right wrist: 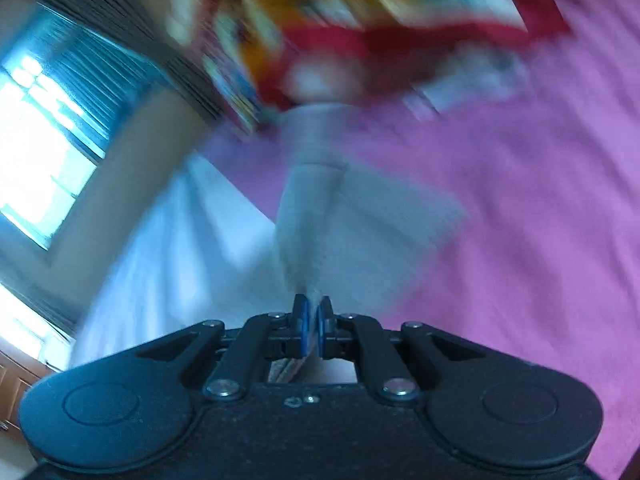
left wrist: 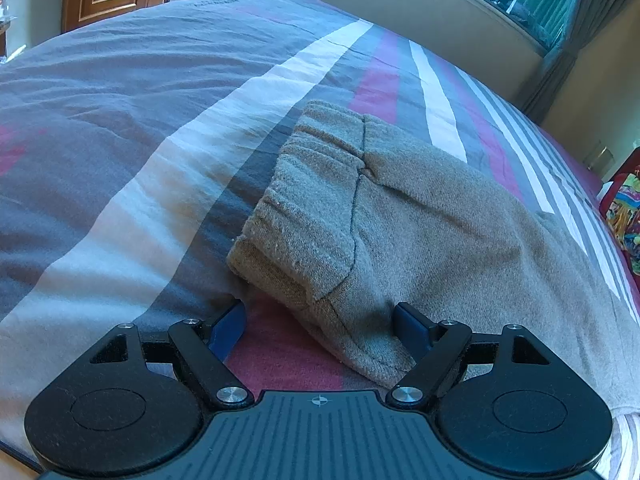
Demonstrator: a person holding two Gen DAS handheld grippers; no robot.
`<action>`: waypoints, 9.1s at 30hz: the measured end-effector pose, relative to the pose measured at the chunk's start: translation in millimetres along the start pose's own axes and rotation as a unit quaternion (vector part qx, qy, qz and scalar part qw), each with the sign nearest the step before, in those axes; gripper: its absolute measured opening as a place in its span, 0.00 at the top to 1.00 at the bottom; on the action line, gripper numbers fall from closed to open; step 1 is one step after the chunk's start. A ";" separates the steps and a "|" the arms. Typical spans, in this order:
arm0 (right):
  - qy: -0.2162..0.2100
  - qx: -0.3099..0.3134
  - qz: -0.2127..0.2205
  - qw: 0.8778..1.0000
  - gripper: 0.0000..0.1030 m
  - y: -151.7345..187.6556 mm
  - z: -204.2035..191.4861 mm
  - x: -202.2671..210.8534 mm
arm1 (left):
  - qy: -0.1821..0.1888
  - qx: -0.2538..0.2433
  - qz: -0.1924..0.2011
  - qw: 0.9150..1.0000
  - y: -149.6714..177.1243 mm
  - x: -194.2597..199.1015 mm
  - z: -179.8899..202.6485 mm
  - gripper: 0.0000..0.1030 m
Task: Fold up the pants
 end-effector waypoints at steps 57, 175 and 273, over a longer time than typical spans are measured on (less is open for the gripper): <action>-0.338 0.450 -0.309 0.766 0.71 227.3 -401.7 -212.4 | 0.035 0.156 0.070 0.985 -5.3 0.2 -39.2 0.45; -0.008 -0.111 0.053 0.992 0.40 -31.5 60.0 -12.1 | -0.145 -0.097 0.035 0.984 -1.0 14.9 38.6 0.07; -0.129 0.387 -0.057 0.911 0.78 164.6 -212.5 -7.7 | -0.040 -0.011 0.071 0.997 61.0 81.2 -18.0 0.00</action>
Point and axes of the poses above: each gripper's, at about its wrist camera, not at the fingertips, and x roughly against the way its jaws point, z to its right, y to its underside, the point moved 1 cm from there along -x, roughly the way its jaws point, and after that the axes turned 5 degrees about z, right-handed, at the moved point
